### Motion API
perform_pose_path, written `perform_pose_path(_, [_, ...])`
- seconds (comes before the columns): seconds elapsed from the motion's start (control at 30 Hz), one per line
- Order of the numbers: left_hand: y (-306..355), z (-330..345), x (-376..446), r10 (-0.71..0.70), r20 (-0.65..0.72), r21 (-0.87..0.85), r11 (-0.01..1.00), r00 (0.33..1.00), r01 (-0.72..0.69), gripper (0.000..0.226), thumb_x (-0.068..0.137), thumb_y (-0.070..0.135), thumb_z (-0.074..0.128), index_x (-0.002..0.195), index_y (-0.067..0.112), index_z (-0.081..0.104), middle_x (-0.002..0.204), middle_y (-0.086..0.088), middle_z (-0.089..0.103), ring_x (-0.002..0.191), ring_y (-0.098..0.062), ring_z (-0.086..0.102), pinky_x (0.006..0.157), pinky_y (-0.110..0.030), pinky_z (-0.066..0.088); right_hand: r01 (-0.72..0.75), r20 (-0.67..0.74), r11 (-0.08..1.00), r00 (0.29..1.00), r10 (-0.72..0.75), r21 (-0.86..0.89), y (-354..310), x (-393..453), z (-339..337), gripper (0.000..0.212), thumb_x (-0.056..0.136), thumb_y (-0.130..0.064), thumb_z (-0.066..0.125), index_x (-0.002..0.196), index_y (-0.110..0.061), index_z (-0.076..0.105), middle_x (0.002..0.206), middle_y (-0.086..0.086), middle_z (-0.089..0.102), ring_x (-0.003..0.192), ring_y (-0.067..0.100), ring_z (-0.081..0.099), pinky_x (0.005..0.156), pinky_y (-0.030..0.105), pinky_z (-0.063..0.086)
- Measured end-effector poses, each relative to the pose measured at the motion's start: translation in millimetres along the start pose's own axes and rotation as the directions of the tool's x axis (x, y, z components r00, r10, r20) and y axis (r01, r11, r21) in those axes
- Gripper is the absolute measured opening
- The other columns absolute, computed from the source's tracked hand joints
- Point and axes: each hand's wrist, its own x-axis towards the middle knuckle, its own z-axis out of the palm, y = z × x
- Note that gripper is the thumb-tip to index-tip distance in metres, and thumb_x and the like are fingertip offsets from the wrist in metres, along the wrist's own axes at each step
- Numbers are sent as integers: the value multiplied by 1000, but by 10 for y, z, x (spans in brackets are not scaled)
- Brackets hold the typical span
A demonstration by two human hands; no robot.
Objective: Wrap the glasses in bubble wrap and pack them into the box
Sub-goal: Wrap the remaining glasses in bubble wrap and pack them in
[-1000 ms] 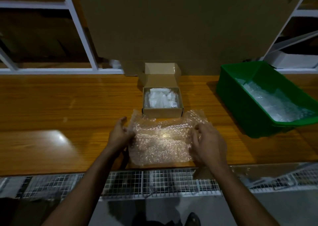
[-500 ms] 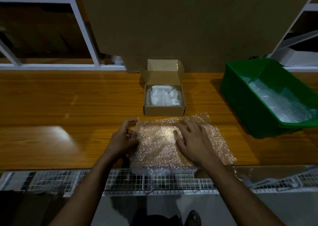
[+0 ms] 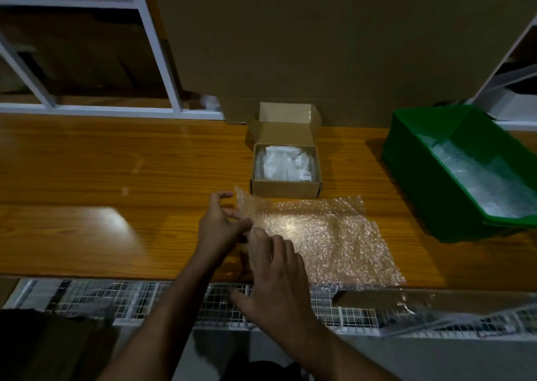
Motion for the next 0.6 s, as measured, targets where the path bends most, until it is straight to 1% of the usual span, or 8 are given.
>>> perform_pose_path(0.07, [61,69,-5,-10,44,-75,997,999,13,67,78,-5,77,131,21,45,91,-9,65,76,-21,69,56,-33,59,-39,-86,997,995,45,66,53,-42,34,76,77,-35,77,138,-20,35,111,-1,58,91,15,57,70,20,44])
perform_pose_path(0.13, [117,130,-6,-19,105,-166,986,994,36,65,81,-1,76,132,21,42,97,-13,66,82,-26,71,58,-36,60,-80,-160,983,981,107,166,169,-49,-16,57,83,-18,73,132,-19,43,94,-4,64,73,9,58,58,10,37])
perform_pose_path(0.2, [170,196,-12,-15,159,-271,961,987,59,56,88,8,73,132,22,41,100,-18,68,82,-27,71,63,-39,61,-141,-231,959,952,199,246,342,-42,-109,40,88,-14,70,124,-19,52,85,-6,63,65,4,55,52,4,32])
perform_pose_path(0.3, [202,288,-1,-2,152,-342,938,988,55,38,96,18,65,126,26,43,96,-14,71,76,-24,69,65,-39,59,-298,-262,853,863,432,428,666,-28,-262,14,92,-16,68,105,-21,65,81,-8,65,65,-4,58,49,6,40])
perform_pose_path(0.4, [119,352,19,47,108,-282,959,993,-15,30,98,21,62,122,30,47,96,-9,70,82,-23,68,67,-40,56,-385,-274,732,748,604,562,1013,-80,-376,14,92,-13,68,93,-27,66,80,-10,68,63,-2,60,51,10,44])
perform_pose_path(0.47, [52,415,-10,100,122,-156,984,988,-81,26,97,25,64,118,35,51,100,-6,69,89,-25,68,68,-43,59,-435,-273,674,680,681,597,1239,-130,-404,13,92,-14,68,89,-27,66,78,-9,69,58,2,58,50,12,43])
perform_pose_path(0.53, [-10,521,-56,162,172,-15,987,972,-162,19,94,30,65,110,36,58,104,7,66,93,-24,67,67,-47,62,-500,-256,627,622,740,597,1420,-169,-409,6,91,-17,70,90,-23,68,80,-4,71,56,6,56,47,18,38])
perform_pose_path(0.6, [-69,641,-95,296,247,137,932,923,-335,19,88,45,61,105,36,62,106,27,58,99,-20,61,71,-43,57,-537,-240,592,585,775,601,1535,-207,-421,8,89,-17,73,93,-22,67,83,2,71,60,6,57,49,20,34])
